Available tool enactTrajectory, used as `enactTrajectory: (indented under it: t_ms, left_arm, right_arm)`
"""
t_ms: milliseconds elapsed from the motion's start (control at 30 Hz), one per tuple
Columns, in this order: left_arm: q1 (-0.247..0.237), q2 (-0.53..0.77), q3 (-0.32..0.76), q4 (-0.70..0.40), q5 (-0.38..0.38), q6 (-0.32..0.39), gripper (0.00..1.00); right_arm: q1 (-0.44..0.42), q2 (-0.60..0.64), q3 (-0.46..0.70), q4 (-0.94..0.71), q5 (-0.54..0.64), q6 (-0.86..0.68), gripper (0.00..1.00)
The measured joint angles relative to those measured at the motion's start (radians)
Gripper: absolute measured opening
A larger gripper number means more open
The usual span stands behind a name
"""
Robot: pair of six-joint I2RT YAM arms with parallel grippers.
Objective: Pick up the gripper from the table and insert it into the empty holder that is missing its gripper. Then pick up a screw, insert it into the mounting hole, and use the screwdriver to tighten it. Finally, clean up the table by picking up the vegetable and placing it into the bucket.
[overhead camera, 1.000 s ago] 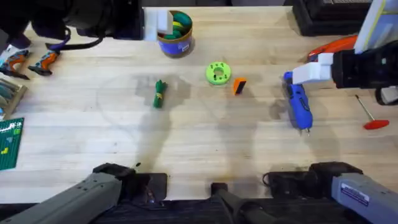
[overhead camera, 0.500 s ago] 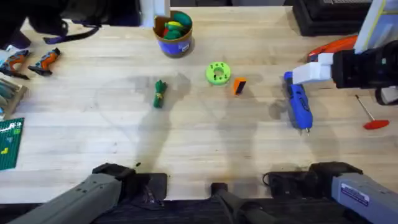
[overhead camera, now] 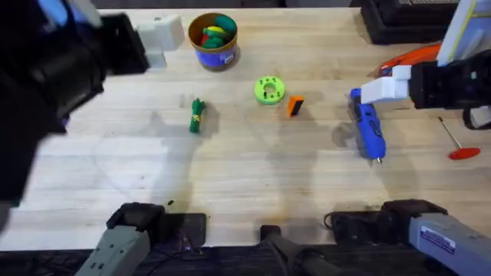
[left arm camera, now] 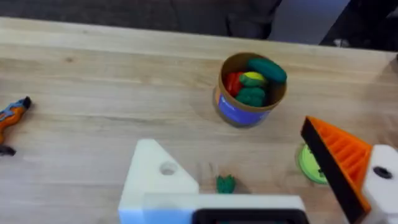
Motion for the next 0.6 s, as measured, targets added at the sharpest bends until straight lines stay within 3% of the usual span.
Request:
enactTrajectory:
  t_ms: [233,600]
  left_arm:
    - [0.005,-0.155,-0.238,0.276,0.024,-0.009,0.985]
    - [0.036,-0.331,-0.623,0.814,0.079,-0.051,0.985]
  right_arm:
    - [0.000,0.000,0.000,0.000,0.000,0.000,0.990]
    - [0.000,0.000,0.000,0.000,0.000,0.000,0.991]
